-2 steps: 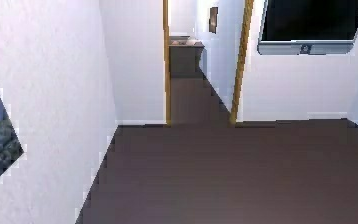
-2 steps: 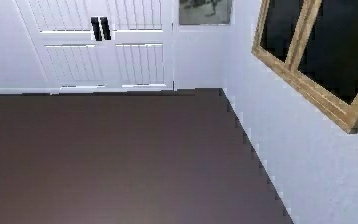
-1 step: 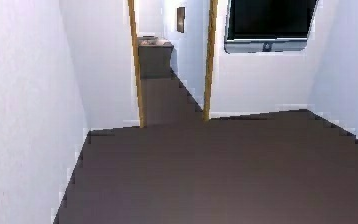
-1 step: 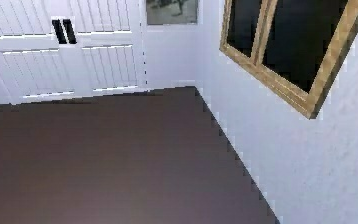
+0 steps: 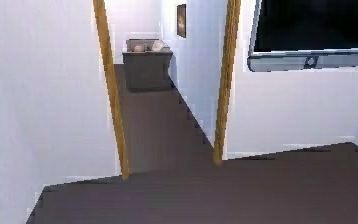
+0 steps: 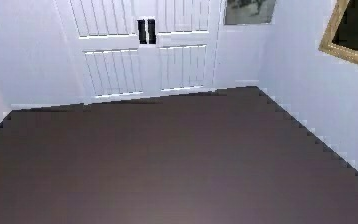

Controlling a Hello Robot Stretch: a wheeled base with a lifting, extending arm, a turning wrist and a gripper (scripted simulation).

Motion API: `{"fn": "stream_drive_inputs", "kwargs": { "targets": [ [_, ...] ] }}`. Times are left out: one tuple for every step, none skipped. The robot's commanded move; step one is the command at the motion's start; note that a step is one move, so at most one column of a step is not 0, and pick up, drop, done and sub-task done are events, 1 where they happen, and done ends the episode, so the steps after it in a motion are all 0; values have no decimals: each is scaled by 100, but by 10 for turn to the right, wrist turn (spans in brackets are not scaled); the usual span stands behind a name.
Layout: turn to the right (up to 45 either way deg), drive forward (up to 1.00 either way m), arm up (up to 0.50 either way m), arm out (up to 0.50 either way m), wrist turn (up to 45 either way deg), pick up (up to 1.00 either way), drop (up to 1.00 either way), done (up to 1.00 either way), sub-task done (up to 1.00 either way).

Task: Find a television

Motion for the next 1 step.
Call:
{"fn": "stream_drive_inputs", "kwargs": {
  "targets": [
    [0, 100, 0, 0, 0, 0, 0, 0, 0]
  ]
}}
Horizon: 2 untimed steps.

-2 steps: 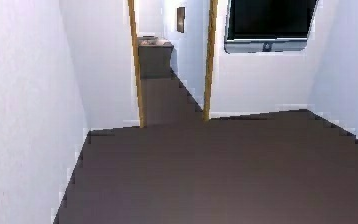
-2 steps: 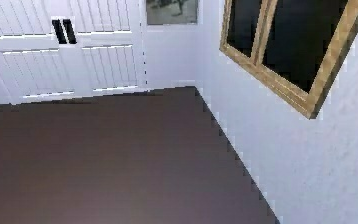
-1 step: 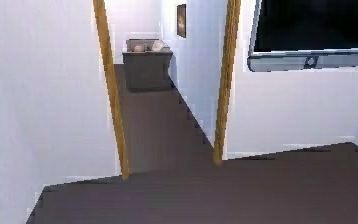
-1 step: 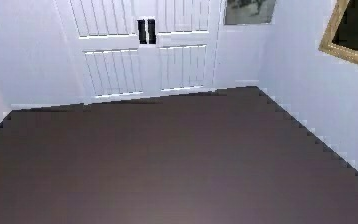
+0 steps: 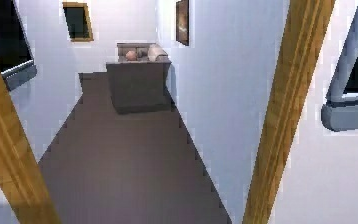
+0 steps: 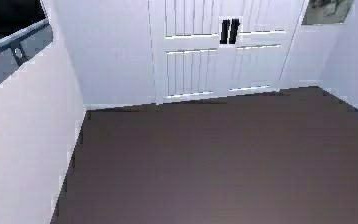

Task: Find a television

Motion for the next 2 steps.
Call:
{"fn": "stream_drive_inputs", "kwargs": {
  "targets": [
    [120, 0, 0, 0, 0, 0, 0, 0, 0],
    [0, 10, 0, 0, 0, 0, 0, 0, 0]
  ]
}}
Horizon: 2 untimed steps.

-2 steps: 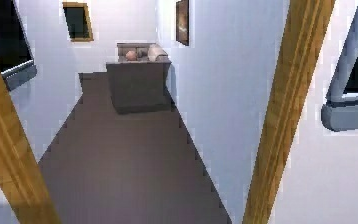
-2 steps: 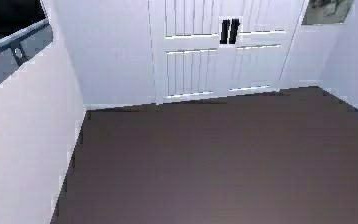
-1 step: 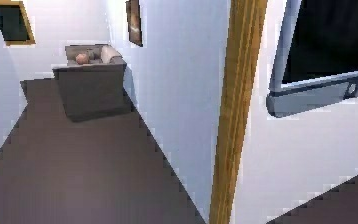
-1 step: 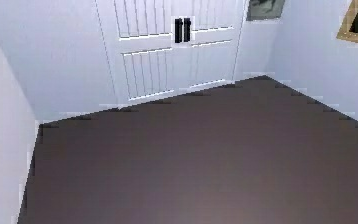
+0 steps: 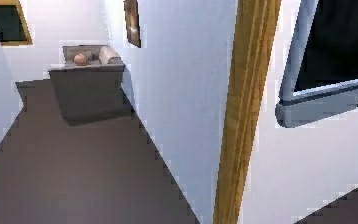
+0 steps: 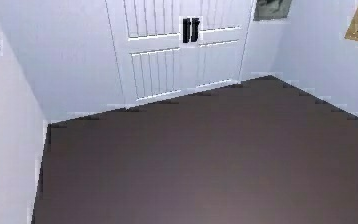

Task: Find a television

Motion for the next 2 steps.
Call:
{"fn": "stream_drive_inputs", "kwargs": {
  "targets": [
    [420, 0, 0, 0, 0, 0, 0, 0, 0],
    [0, 0, 0, 0, 0, 0, 0, 100, 0]
  ]
}}
